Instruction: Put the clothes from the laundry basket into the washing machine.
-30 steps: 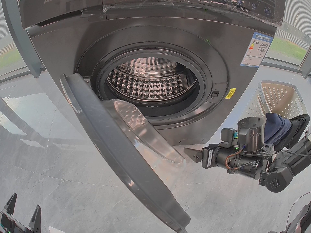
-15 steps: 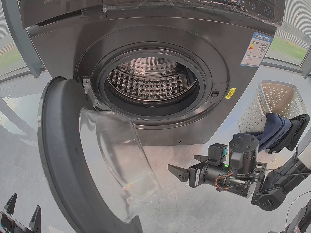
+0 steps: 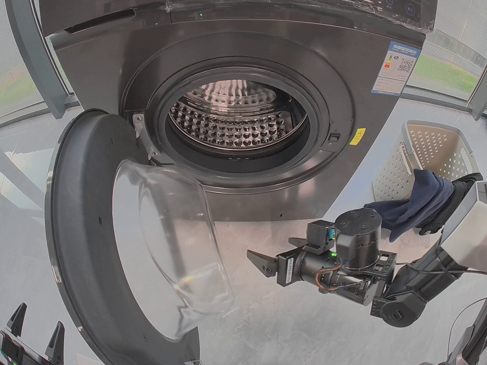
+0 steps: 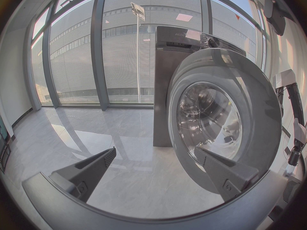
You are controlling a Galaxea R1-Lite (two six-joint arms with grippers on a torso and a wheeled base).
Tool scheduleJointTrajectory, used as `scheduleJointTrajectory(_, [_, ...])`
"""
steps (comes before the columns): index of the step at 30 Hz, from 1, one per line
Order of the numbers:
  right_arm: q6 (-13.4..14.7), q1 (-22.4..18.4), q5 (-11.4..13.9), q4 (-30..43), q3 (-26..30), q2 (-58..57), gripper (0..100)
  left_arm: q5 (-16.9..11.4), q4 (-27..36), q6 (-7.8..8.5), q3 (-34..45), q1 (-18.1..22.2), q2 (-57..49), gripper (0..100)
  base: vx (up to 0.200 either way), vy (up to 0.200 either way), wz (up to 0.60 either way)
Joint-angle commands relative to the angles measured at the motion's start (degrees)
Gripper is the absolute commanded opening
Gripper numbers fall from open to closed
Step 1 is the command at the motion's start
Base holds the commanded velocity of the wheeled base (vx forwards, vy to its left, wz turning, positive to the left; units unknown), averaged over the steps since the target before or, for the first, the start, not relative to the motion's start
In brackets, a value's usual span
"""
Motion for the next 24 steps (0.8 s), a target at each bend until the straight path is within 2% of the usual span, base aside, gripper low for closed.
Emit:
scheduleJointTrajectory(1, [0.01,1.31,0.01,-0.2,-3.76,4.42,100,0.04,0.0,-0.1,0.92,-0.02,-0.51,100,-0.2,0.0,0.0])
scheduleJointTrajectory(3, [0.01,2.18,0.01,-0.29,-4.81,5.03,100,0.04,0.0,-0.1,0.92,-0.02,-0.51,100,-0.2,0.0,0.0])
scheduleJointTrajectory(10, [0.28,4.91,0.01,-0.64,-8.77,7.14,100,0.04,0.0,-0.1,0.92,-0.02,-0.51,100,0.0,0.0,0.0])
scheduleJointTrajectory(15, [0.19,4.29,0.01,-2.4,-8.94,7.05,100,0.04,0.0,0.07,0.92,-0.02,-0.51,100,0.0,0.0,0.0])
scheduleJointTrajectory(19, [0.19,3.94,0.01,-2.4,-9.38,7.05,100,0.04,0.0,0.07,0.92,-0.02,-0.51,100,-0.2,0.0,0.0])
scheduleJointTrajectory(24, [0.19,4.03,0.36,-2.04,-12.99,9.08,100,0.04,0.0,0.07,0.92,-0.02,-0.51,100,-0.04,0.0,0.0])
